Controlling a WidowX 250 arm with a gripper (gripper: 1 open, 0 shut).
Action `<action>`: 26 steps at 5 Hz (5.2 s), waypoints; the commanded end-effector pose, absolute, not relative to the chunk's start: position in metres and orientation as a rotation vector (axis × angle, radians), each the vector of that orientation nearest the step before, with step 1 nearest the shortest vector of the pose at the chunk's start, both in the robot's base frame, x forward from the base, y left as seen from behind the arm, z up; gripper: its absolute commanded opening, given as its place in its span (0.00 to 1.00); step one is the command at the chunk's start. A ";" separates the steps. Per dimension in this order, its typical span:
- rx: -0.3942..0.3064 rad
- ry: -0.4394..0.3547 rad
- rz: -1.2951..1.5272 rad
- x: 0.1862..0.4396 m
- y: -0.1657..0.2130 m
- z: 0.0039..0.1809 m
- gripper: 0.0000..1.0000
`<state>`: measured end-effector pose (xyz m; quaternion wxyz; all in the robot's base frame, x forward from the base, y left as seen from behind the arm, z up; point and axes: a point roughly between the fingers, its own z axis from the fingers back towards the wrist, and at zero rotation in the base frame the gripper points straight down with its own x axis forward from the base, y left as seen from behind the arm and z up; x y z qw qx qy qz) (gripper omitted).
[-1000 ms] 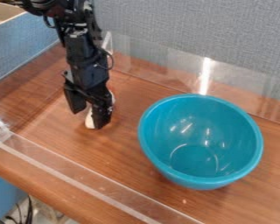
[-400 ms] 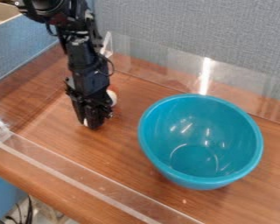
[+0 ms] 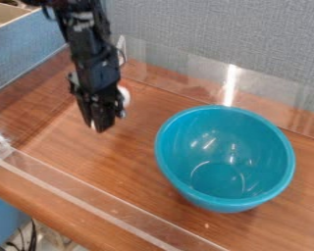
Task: Put the mushroom in the blue bowl
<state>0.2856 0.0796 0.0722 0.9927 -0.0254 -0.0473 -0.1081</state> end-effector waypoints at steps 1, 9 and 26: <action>-0.020 -0.192 -0.309 0.299 0.054 0.118 0.00; -0.087 -0.170 -0.680 0.313 -0.080 0.119 0.00; -0.090 -0.037 -0.579 0.303 -0.077 0.070 1.00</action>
